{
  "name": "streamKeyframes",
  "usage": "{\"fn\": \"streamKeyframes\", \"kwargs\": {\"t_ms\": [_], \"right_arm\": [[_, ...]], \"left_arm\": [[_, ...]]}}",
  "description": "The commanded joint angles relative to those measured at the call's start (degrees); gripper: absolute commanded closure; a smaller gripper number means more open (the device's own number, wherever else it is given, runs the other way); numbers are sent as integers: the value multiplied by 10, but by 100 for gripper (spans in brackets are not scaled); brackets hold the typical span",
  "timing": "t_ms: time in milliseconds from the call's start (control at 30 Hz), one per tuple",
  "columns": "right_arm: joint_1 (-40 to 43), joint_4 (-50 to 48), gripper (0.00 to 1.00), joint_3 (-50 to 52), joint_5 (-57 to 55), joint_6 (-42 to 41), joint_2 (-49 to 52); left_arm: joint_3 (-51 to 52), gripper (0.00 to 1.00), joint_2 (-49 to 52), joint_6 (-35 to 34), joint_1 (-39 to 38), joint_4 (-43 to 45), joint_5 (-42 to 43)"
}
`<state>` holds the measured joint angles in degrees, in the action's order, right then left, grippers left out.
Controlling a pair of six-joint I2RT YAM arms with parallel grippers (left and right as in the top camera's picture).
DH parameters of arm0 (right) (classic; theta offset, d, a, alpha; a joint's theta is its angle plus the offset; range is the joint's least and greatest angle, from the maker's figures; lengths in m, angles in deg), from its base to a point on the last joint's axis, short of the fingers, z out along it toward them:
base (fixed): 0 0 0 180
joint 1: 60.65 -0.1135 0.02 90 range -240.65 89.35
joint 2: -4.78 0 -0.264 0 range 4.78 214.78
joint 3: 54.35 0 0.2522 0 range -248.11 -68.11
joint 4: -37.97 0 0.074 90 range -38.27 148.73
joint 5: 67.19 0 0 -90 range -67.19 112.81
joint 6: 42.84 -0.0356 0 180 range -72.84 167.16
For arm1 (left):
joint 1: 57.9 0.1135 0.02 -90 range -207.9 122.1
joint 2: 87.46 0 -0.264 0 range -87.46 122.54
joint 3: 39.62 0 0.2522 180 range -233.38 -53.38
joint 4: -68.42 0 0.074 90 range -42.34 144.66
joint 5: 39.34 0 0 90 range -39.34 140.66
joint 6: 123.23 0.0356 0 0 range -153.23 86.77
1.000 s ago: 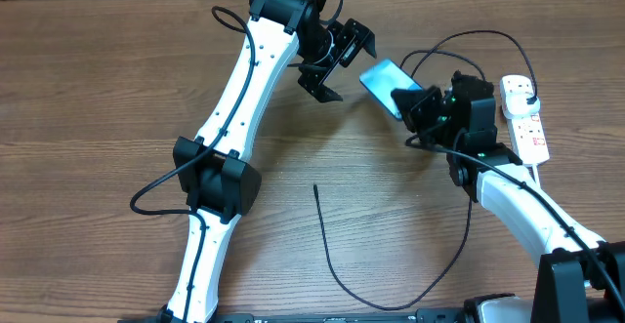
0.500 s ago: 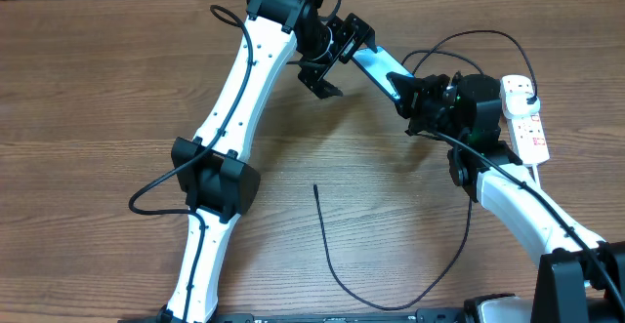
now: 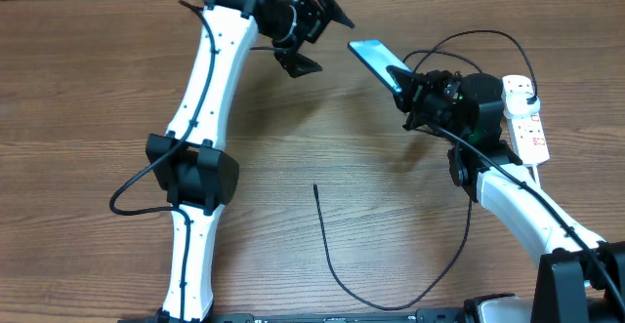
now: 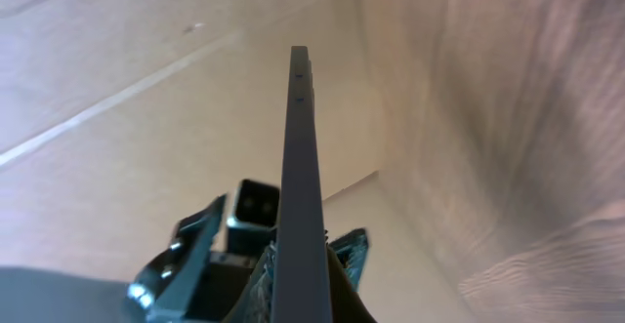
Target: Plug charger to phone and switch on socket
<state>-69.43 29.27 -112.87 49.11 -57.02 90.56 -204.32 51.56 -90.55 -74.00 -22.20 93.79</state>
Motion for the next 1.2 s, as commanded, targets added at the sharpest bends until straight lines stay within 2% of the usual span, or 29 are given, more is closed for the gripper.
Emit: {"fn": "streamKeyframes", "kwargs": {"t_ms": [0,133,567,867,1167], "right_arm": [[-7,-29,96,-14,-1,-24,-5],[-18,-31,96,-14,-2,-56,-5],[-32,-79,96,-14,-29,-56,-5],[-43,-87,96,-14,-48,-56,-5],[-44,-91,96,-14,-46,-86,-5]], "left_arm": [[-15,0,-1,31,-9,16,44],[-15,0,-1,15,-22,39,49],[-15,0,-1,-36,-38,56,43],[-15,0,0,-96,-59,58,-3],[-15,0,0,-111,-64,71,-8]]}}
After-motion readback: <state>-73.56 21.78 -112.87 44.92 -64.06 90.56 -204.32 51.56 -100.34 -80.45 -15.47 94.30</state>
